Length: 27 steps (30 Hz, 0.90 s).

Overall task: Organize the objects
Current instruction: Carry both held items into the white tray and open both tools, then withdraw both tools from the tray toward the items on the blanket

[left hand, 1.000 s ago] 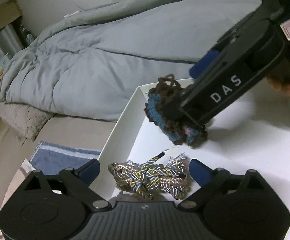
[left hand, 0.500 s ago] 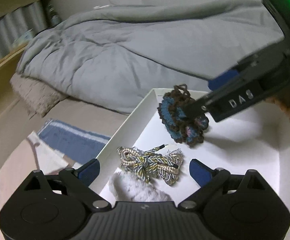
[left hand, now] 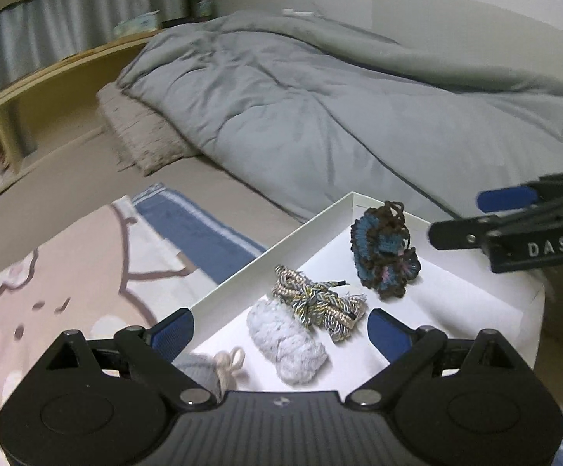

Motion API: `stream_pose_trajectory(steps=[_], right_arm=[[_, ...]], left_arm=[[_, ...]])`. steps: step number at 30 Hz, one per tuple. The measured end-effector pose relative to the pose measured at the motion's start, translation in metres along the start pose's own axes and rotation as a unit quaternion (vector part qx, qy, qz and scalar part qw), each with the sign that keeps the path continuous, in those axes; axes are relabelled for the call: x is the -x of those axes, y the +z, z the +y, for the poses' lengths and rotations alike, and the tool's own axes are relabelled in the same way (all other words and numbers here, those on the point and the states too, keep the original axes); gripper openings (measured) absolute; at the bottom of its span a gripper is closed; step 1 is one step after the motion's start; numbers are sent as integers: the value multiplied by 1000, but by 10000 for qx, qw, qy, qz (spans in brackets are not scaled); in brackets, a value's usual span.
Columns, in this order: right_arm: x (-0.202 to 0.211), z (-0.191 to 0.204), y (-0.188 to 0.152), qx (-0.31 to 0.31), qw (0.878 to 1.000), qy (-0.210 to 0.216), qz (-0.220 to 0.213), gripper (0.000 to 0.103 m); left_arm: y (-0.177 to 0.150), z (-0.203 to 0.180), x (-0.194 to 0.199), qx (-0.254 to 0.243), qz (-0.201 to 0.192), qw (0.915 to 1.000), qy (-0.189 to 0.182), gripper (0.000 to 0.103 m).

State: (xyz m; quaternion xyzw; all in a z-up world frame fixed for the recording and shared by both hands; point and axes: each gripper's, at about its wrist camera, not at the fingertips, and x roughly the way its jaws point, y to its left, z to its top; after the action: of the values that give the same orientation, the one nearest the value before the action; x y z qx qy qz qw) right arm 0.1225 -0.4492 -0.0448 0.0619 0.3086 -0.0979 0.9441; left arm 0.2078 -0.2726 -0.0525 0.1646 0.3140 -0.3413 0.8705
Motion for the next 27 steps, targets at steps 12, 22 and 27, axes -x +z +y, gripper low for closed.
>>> stream_pose_trajectory(steps=[12,22,27], right_arm=[[42,8,-6,-76,9999,-85,6,89],[82,22,-18,18,9998,-149,-100,98],[102,23,-23,-104,9997,-144,-177,103]], left_arm=[[-8,3,59,551,-167,9982,161,100],[-22,3,104,903,-264,9950,334,103],[-31,6,124,1059,-306,9929,437,103]])
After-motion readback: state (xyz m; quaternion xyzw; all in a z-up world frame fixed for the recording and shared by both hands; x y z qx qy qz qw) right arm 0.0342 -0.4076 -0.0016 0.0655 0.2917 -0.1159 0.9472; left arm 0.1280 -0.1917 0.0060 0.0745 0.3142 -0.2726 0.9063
